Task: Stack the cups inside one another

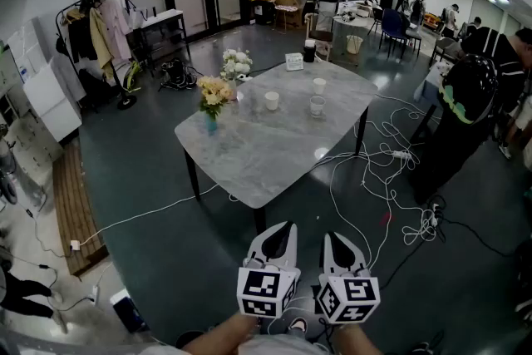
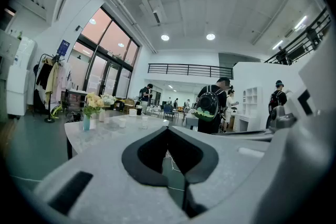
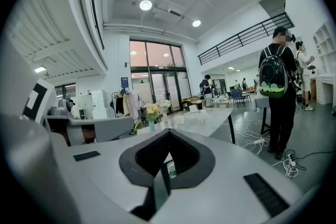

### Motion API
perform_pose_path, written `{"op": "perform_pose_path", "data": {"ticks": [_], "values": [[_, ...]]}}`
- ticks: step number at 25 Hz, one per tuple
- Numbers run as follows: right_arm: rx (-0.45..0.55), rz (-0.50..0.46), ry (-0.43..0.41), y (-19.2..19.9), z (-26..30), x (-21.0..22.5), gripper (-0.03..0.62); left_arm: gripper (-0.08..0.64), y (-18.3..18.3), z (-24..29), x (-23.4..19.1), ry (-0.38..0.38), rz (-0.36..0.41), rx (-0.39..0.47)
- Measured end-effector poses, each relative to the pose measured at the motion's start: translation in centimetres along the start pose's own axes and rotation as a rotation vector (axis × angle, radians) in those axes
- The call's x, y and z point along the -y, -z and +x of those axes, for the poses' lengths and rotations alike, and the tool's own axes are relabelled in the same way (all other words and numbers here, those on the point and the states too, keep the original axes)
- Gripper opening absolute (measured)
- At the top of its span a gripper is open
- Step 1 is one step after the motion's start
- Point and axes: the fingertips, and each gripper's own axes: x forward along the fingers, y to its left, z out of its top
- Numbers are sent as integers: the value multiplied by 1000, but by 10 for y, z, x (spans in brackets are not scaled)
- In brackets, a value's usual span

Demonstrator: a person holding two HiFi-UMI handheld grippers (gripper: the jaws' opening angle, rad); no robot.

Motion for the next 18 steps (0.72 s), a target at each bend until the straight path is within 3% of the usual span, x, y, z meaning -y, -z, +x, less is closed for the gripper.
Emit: {"op": "perform_pose_path", "data": {"ticks": [10,18], "values": [[-21,10,-7,7,7,-2,3,-5,5,3,-8,-12,4,-14],[-8,53,4,3,9,33,3,-5,10,25,4,-20,-4,-29]]}}
